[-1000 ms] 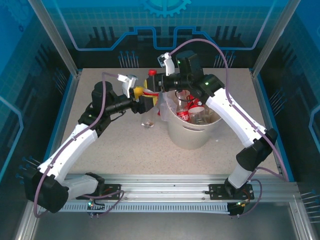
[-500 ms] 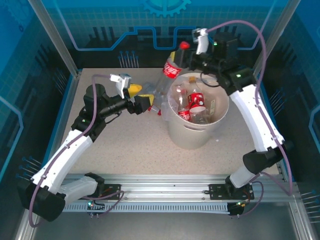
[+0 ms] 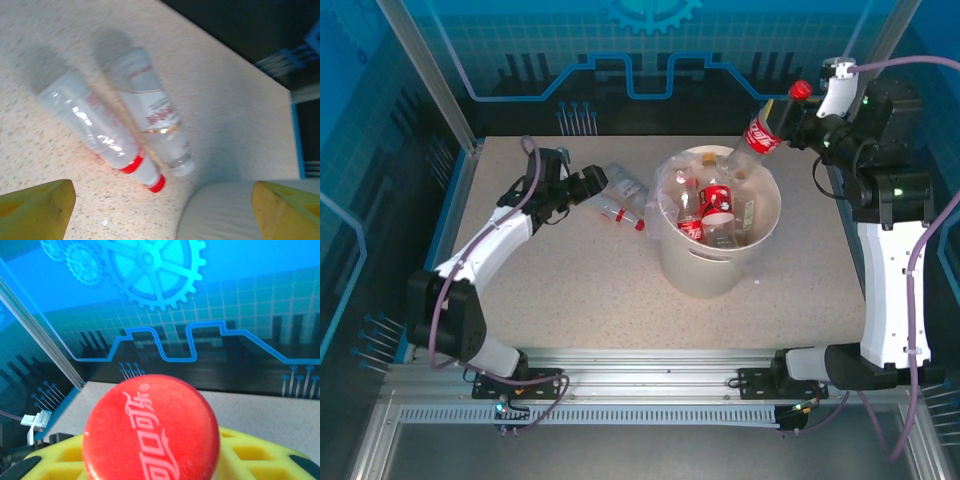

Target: Put the plastic bottles in the bin

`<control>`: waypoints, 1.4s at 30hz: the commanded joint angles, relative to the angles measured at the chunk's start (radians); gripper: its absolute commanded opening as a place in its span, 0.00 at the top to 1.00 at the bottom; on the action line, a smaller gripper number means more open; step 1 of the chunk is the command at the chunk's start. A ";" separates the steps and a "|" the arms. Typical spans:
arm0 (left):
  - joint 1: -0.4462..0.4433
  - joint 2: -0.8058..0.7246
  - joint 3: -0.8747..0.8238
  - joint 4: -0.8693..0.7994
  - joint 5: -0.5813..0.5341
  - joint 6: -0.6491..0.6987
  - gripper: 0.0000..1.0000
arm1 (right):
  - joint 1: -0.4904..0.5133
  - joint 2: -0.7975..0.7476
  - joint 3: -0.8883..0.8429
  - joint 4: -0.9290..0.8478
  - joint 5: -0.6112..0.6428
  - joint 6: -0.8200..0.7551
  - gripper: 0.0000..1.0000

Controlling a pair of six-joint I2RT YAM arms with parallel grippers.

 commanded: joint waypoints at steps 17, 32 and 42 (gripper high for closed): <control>-0.007 0.290 0.113 0.002 -0.084 -0.258 0.08 | -0.023 -0.058 -0.242 -0.232 0.002 -0.084 0.72; -0.017 0.418 0.155 0.009 -0.098 -0.293 0.12 | 0.120 0.012 -0.396 -0.149 0.036 -0.080 0.71; -0.017 0.474 0.172 0.011 -0.102 -0.296 0.18 | 0.146 0.034 -0.362 -0.154 0.078 -0.099 0.47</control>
